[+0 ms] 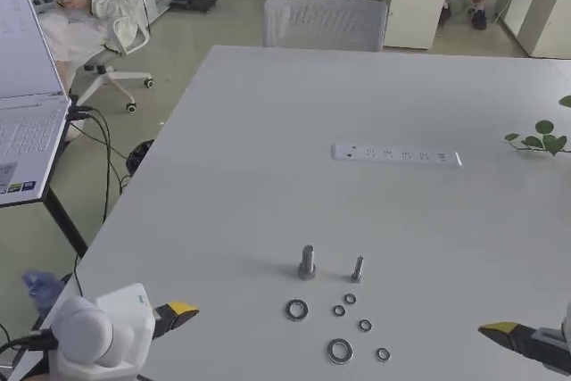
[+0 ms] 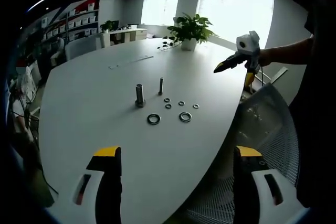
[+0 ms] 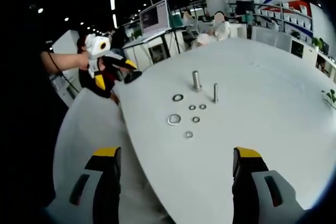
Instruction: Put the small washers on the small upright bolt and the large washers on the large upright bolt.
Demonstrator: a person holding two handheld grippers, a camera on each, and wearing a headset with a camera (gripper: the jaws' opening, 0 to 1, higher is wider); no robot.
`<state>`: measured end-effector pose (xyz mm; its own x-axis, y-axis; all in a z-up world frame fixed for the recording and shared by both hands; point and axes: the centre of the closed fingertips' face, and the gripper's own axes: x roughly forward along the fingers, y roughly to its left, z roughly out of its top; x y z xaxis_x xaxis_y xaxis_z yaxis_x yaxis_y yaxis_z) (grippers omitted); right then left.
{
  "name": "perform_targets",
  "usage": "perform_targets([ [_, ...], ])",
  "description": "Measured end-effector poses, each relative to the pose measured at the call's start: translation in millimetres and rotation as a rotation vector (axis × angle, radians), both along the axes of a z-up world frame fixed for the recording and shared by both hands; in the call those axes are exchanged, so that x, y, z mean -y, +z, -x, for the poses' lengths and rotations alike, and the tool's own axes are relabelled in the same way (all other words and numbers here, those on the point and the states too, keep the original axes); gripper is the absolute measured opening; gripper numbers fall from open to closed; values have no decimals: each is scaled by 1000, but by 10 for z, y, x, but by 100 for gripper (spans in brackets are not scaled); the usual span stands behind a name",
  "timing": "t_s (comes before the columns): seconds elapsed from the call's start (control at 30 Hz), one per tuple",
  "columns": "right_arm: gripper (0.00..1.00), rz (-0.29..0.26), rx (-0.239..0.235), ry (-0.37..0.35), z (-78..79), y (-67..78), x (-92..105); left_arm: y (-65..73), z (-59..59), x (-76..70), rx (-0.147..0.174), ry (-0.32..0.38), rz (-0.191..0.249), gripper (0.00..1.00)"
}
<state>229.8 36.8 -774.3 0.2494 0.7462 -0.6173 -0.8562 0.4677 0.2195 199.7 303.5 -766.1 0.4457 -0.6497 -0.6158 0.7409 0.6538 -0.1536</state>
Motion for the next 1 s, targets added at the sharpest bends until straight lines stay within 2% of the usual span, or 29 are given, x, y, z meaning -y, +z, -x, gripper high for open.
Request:
perform_targets([
  [0.23, 89, 11, -5, 15, 11, 15, -81, 17, 10, 9, 8, -11, -2, 87],
  [0.3, 89, 10, -9, 19, 9, 23, -108, -7, 5, -29, 7, -12, -13, 86],
  [0.4, 91, 9, -7, 29, 8, 28, -156, 15, -1, -49, 11, -1, -2, 86],
  [0.5, 91, 8, -19, 32, 1, 30, -210, 4, 7, -70, 15, -2, -9, 86],
  [0.73, 91, 15, -11, 70, -8, 27, -342, 5, 27, -47, 14, -2, -4, 85],
  [0.97, 91, 31, -20, 69, -108, 24, -435, -3, 28, -48, 15, -3, -6, 85],
  [1.0, 91, 31, -6, 67, -138, 38, -451, -10, 26, -56, 14, -1, -7, 85],
])
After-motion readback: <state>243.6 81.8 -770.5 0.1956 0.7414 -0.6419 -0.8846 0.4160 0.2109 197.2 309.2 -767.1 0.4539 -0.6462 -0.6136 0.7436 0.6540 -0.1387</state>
